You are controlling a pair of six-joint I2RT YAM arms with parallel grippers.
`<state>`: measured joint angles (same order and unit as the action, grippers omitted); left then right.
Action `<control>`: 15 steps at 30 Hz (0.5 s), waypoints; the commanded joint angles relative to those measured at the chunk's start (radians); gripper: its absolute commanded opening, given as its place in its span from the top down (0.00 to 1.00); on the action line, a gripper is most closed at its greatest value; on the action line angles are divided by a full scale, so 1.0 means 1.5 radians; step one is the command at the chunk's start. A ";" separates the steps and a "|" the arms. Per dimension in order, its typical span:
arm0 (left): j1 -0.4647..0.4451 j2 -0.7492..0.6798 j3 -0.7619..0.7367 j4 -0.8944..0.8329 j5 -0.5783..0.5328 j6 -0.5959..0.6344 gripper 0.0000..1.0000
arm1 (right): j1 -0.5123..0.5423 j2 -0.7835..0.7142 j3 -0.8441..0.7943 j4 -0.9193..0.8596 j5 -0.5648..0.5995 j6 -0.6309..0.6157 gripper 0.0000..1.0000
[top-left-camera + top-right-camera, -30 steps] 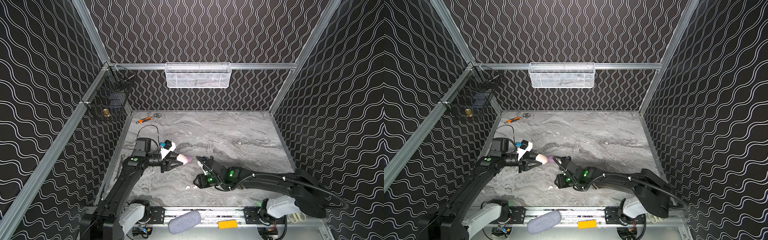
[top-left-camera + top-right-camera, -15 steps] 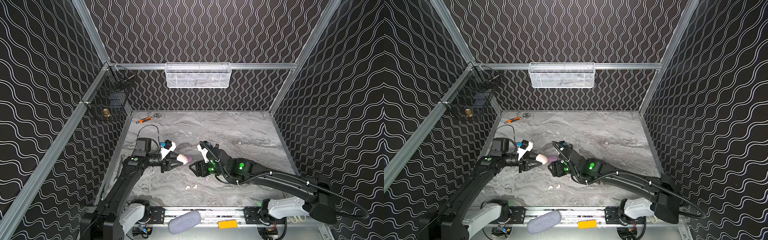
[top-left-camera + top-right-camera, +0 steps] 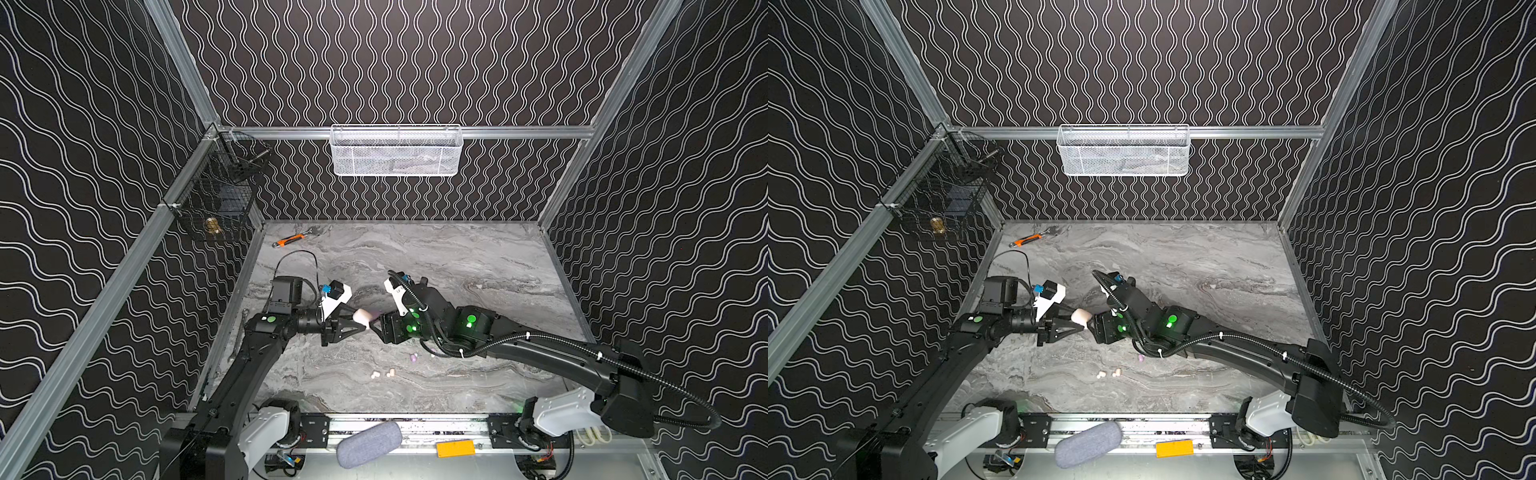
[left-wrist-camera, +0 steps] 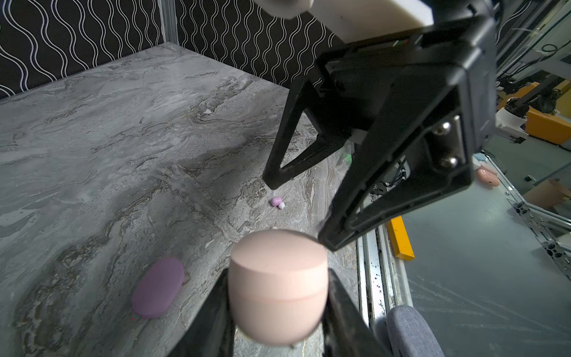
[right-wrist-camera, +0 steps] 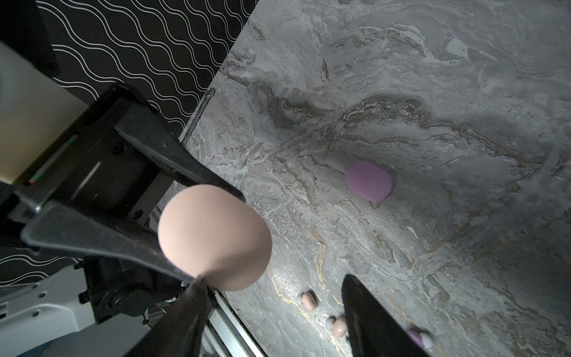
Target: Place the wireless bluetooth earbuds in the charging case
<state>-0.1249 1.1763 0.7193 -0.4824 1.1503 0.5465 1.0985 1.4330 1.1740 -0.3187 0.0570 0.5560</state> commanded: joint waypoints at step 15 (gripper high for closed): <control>-0.002 0.002 0.007 0.007 0.029 0.000 0.94 | 0.002 0.001 -0.012 0.018 -0.045 -0.003 0.30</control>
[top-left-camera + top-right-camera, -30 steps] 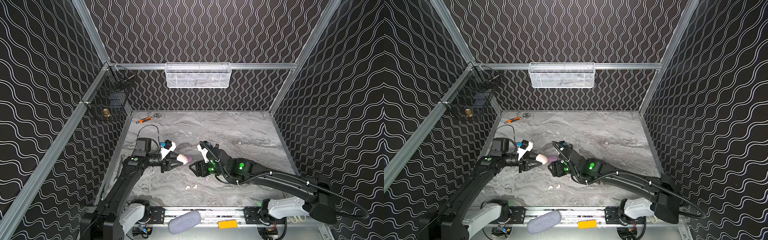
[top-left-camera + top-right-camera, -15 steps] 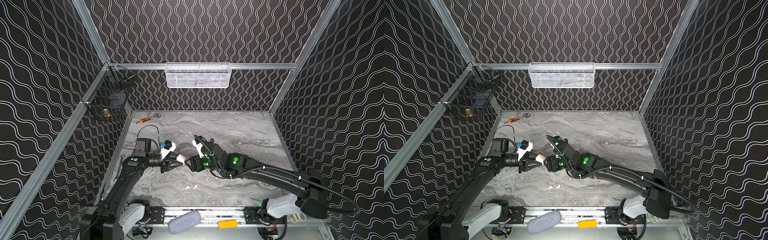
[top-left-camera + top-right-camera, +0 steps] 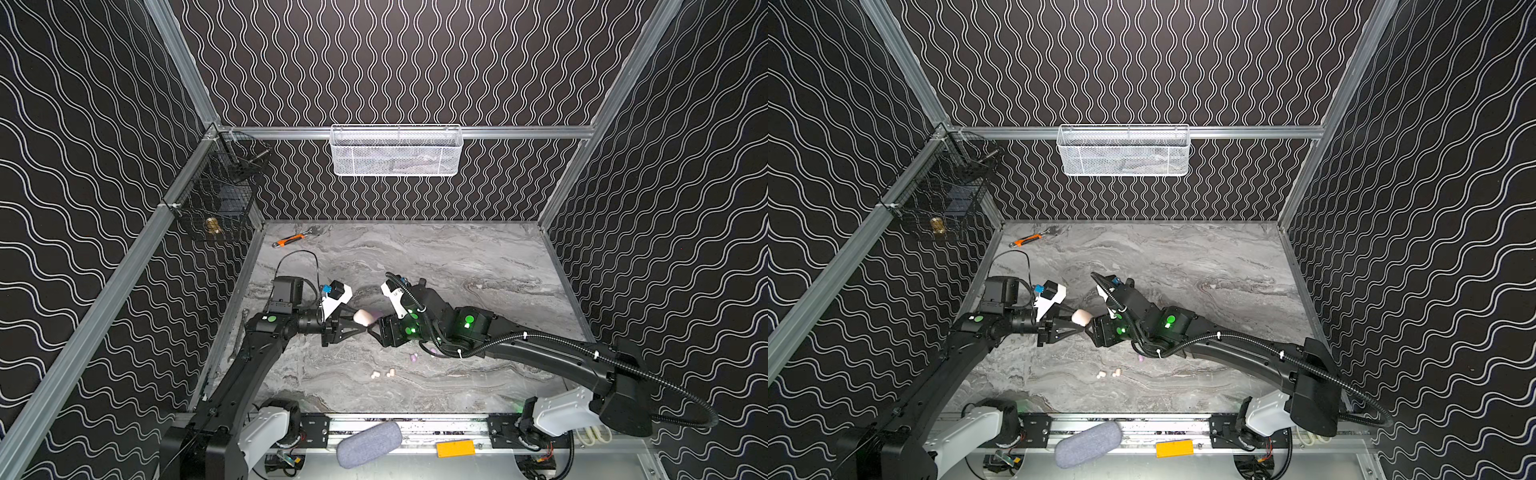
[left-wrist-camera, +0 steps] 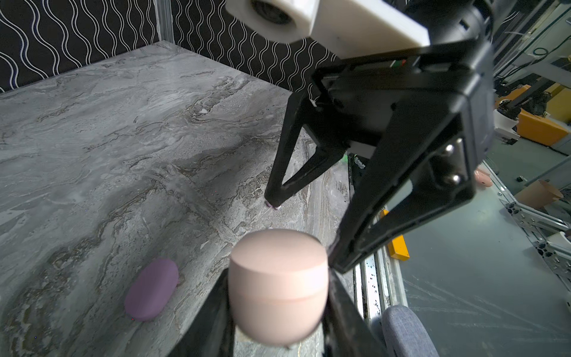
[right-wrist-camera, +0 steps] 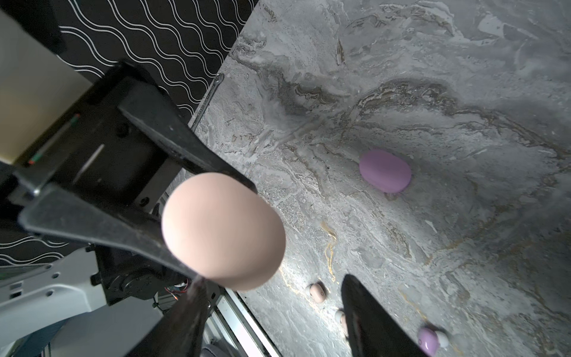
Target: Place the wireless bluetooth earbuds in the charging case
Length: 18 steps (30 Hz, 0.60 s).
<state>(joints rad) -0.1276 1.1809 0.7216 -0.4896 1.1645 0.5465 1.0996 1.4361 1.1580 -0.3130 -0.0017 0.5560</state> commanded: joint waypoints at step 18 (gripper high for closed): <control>-0.003 -0.009 0.010 -0.028 0.041 0.033 0.96 | -0.044 -0.021 0.007 0.008 0.027 -0.023 0.30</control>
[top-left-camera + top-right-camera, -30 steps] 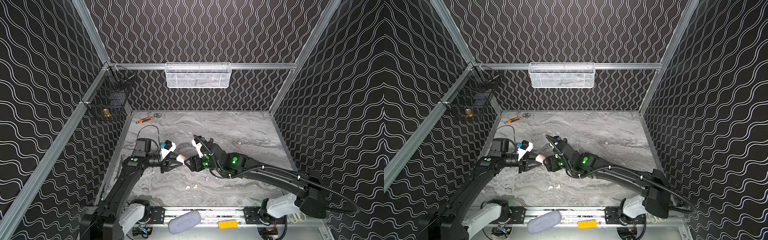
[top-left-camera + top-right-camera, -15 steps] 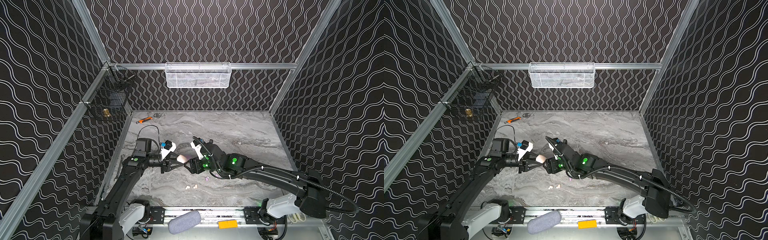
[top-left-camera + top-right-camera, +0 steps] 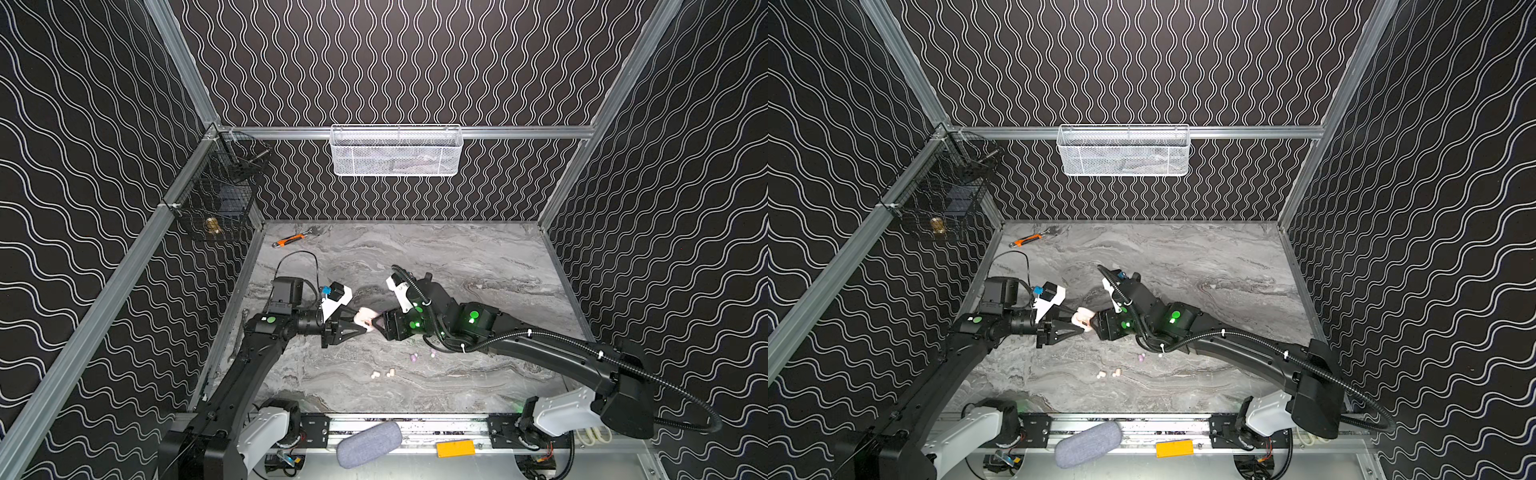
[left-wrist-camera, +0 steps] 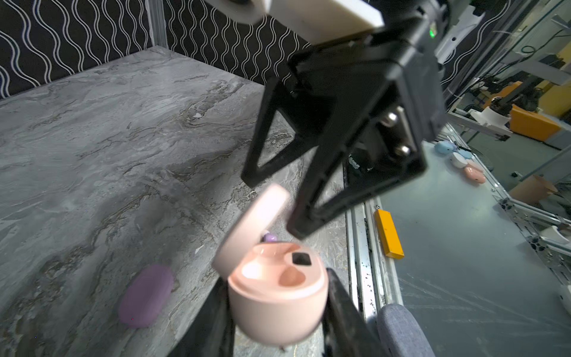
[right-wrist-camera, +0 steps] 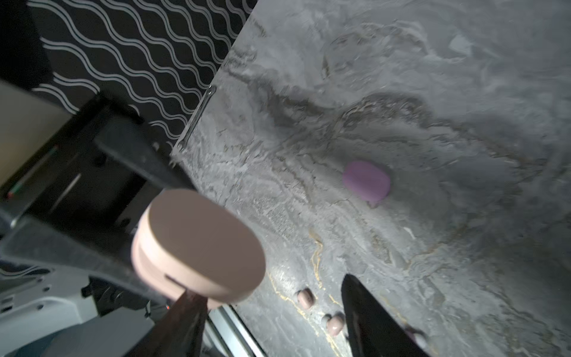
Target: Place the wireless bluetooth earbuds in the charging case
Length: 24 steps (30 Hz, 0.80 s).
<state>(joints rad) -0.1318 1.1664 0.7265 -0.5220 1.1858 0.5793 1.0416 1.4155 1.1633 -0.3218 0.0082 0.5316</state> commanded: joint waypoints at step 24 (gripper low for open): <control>-0.001 0.002 0.008 -0.018 0.033 0.023 0.96 | -0.039 -0.009 0.013 0.015 -0.027 -0.025 0.30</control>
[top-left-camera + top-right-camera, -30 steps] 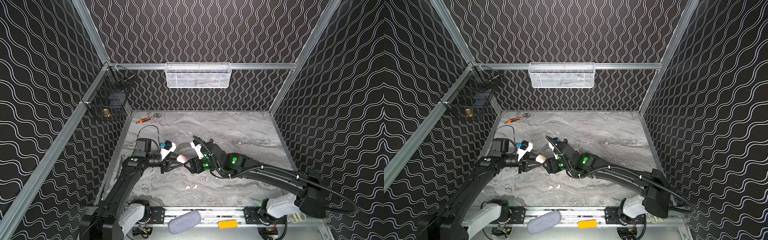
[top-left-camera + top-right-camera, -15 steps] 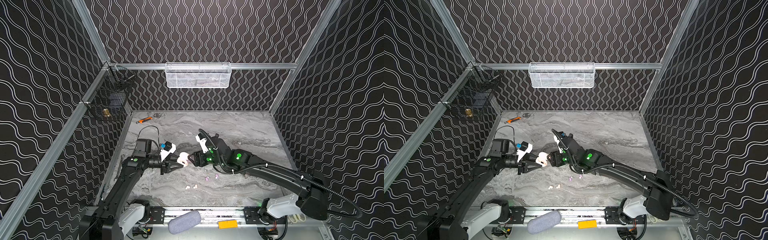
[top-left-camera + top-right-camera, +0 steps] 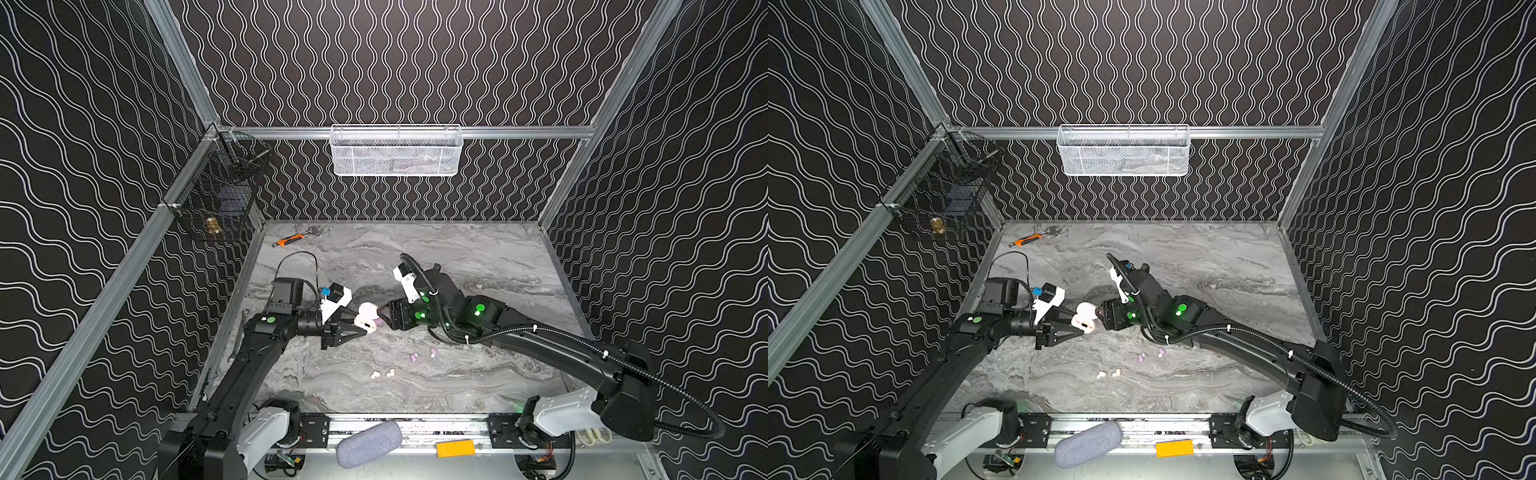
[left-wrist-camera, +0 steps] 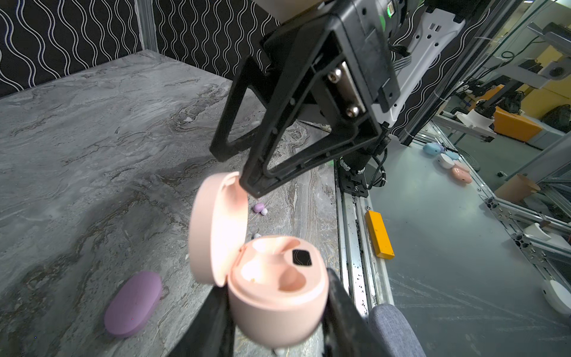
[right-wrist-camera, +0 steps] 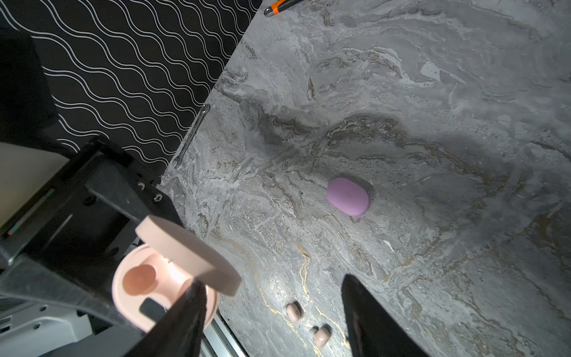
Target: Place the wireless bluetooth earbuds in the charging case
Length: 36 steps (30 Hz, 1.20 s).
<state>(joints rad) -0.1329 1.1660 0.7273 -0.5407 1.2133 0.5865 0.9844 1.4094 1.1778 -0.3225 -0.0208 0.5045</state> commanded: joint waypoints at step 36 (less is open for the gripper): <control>0.000 0.025 0.019 0.002 -0.012 0.020 0.98 | 0.031 -0.085 -0.207 0.042 -0.070 0.111 0.42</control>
<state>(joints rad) -0.1329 1.2003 0.7475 -0.5552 1.1976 0.6083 1.0229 1.2705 0.8921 -0.3435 -0.0967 0.6121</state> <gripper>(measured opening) 0.394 0.587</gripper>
